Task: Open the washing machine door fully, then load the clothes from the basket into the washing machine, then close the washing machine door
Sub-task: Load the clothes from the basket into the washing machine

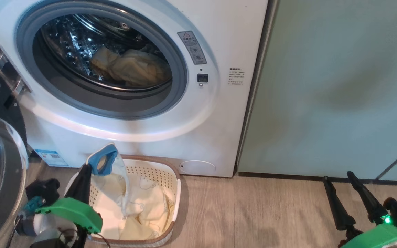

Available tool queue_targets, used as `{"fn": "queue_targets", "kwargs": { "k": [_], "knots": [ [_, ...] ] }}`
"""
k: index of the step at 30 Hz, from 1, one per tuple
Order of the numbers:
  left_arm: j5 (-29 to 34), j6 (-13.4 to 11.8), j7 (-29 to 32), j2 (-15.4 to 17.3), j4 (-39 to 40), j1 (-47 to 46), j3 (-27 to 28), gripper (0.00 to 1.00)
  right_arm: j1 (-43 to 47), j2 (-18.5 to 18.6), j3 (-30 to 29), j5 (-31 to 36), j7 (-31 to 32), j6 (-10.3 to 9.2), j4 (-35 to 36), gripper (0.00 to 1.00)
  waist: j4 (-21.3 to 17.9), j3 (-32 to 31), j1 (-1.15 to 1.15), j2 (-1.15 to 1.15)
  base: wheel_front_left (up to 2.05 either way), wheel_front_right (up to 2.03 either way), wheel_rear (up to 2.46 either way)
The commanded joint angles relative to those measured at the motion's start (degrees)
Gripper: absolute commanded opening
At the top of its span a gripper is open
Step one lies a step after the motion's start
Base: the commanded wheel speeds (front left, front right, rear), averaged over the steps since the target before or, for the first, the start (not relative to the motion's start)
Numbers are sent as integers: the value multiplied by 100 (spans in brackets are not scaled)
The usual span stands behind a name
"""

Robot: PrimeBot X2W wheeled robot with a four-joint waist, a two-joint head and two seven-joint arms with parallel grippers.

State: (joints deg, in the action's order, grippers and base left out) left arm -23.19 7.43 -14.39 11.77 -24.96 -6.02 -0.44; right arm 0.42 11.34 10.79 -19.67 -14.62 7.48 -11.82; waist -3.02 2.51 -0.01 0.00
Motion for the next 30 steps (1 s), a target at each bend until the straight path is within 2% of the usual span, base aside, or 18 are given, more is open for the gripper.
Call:
{"fn": "queue_targets", "kwargs": {
  "k": [1, 9, 17, 24, 30],
  "knots": [
    [82, 5, -61, 154, 239, -160, 273, 0, -134, 39, 44, -36, -38, 1, 170, 100, 26, -5, 1, 0, 0, 0, 0],
    [-148, 5, -61, 82, 506, -210, 350, 0, -157, 41, 30, -36, -38, 1, 196, 100, 73, 59, 1, 0, 0, 0, 0],
    [-577, 5, 27, 263, 535, -829, 311, 0, -306, 30, 86, -48, -38, 1, 225, 100, 4, 330, 1, 0, 0, 0, 0],
    [-1277, 5, 302, 709, 157, -1968, 261, 0, -647, 19, 196, -74, -38, 1, 254, 100, -250, 802, 1, 0, 0, 0, 0],
    [-1592, 5, 458, 1309, -279, -2994, -18, 0, -922, 6, 279, -87, -38, 1, 249, 100, -562, 1226, 1, 0, 0, 0, 0]
  ]
}}
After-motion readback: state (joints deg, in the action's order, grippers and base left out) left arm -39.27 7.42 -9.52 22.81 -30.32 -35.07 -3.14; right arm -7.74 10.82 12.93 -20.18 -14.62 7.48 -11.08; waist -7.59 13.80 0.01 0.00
